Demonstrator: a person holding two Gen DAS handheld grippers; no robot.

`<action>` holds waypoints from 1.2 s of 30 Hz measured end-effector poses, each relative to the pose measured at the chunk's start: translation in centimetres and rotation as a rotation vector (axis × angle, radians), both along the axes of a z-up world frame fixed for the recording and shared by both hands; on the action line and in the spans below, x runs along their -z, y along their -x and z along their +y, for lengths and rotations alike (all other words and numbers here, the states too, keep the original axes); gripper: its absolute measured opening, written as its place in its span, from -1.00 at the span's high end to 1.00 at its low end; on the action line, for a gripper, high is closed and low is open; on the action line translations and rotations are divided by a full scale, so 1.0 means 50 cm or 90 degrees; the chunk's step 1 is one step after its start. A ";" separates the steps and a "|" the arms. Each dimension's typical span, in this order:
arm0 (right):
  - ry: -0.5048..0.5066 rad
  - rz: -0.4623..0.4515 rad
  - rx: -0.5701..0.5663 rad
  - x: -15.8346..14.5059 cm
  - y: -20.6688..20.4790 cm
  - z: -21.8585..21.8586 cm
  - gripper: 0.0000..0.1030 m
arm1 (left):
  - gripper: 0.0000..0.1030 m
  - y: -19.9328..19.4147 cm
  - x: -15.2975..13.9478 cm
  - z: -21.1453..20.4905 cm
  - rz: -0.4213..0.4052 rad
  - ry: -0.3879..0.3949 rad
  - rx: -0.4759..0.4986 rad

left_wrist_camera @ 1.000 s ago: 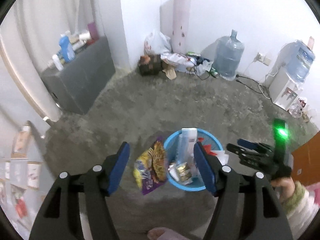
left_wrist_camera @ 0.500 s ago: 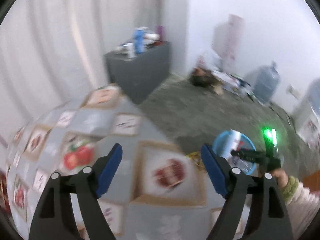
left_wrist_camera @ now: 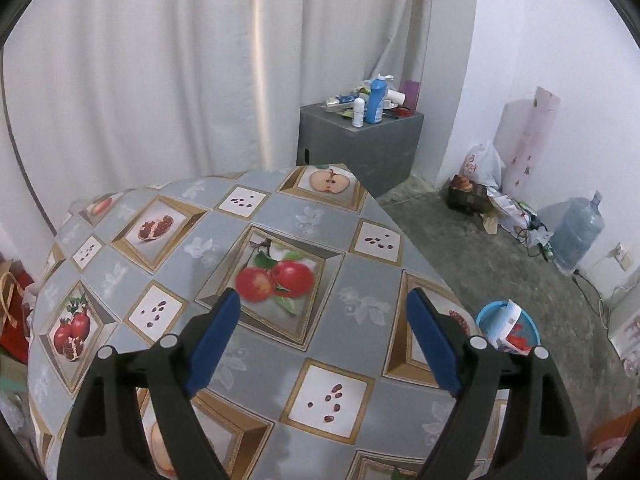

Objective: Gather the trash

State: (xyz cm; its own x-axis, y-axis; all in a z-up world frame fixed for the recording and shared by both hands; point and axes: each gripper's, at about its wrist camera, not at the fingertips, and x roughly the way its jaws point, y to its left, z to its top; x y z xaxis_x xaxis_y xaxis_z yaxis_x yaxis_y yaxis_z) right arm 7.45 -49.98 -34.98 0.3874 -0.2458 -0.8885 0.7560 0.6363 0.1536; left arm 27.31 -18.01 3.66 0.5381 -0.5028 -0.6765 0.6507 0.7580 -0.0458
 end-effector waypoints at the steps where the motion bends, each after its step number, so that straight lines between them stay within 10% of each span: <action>1: 0.011 0.008 -0.005 0.022 -0.003 0.004 -0.23 | -0.61 0.000 -0.001 0.001 0.000 0.000 0.002; 17: 0.131 0.023 0.185 0.228 -0.058 -0.094 -0.25 | -0.61 -0.027 0.013 -0.008 -0.010 -0.055 0.001; 23: 0.144 0.045 0.128 0.231 -0.101 -0.107 0.59 | -0.61 -0.043 0.034 -0.011 -0.003 -0.075 -0.005; 26: 0.166 0.049 0.116 0.210 -0.111 -0.102 0.98 | -0.61 -0.045 0.034 -0.010 -0.004 -0.074 -0.006; 36: 0.215 -0.110 -0.026 -0.026 -0.109 -0.071 1.00 | -0.61 -0.013 0.016 0.009 -0.009 -0.042 -0.005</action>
State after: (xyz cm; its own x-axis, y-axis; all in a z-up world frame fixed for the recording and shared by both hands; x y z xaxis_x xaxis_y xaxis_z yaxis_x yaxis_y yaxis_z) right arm 12.91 -53.54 -33.70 0.5400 -0.4951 -0.6807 0.7107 0.7015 0.0535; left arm 27.97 -17.57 2.86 0.5517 -0.4535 -0.7000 0.6453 0.7638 0.0138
